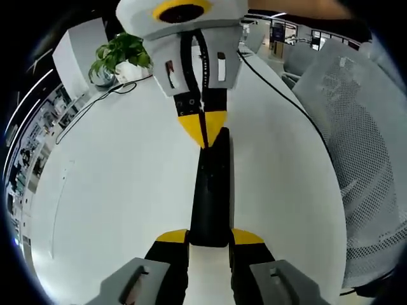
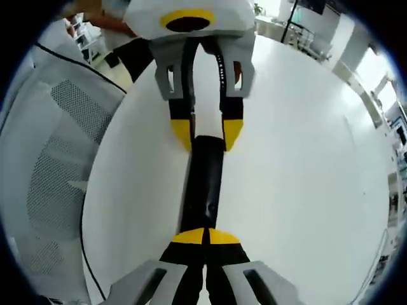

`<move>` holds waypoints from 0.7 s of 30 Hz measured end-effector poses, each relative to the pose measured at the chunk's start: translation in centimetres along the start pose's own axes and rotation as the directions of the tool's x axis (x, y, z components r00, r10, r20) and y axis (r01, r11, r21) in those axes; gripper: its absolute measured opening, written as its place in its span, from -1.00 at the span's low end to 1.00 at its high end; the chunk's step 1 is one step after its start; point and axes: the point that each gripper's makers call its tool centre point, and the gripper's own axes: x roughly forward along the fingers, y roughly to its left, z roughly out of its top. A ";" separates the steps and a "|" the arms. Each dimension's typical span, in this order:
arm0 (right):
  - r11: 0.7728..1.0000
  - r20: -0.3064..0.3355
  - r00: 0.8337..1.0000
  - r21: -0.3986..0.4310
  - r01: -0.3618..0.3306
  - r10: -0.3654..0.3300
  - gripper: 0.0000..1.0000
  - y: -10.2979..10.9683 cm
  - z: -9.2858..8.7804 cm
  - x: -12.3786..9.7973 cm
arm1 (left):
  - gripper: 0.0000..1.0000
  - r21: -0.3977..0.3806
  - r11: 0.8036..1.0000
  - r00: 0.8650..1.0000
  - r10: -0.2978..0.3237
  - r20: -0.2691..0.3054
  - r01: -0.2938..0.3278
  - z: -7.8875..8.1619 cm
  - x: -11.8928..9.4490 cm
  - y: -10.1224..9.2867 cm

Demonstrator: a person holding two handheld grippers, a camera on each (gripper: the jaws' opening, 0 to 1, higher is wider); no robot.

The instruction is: Press the specified remote control buttons in sequence, fully releasing each button before pressing the next.

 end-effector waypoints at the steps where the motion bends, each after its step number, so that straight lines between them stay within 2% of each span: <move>1: 1.000 0.006 1.000 0.004 0.000 0.000 -1.00 0.0 0.2 -0.6 | -0.55 0.000 1.000 1.000 -0.001 -0.001 0.001 0.0 0.0 0.0; 8: 1.000 0.022 0.999 -0.014 0.024 -0.024 -1.00 -0.2 1.3 -2.0 | -0.55 0.002 1.000 1.000 -0.006 -0.007 0.006 0.0 0.1 0.0; 13: 0.999 0.020 0.999 -0.021 0.025 -0.025 -1.00 -0.2 1.7 -1.6 | -0.55 0.000 1.000 1.000 -0.005 -0.009 0.005 0.0 0.1 0.0; 21: 1.000 -0.004 1.000 -0.027 -0.011 0.011 -1.00 -0.7 1.6 -0.2 | -0.55 -0.001 1.000 1.000 -0.006 -0.004 0.005 0.0 0.1 0.1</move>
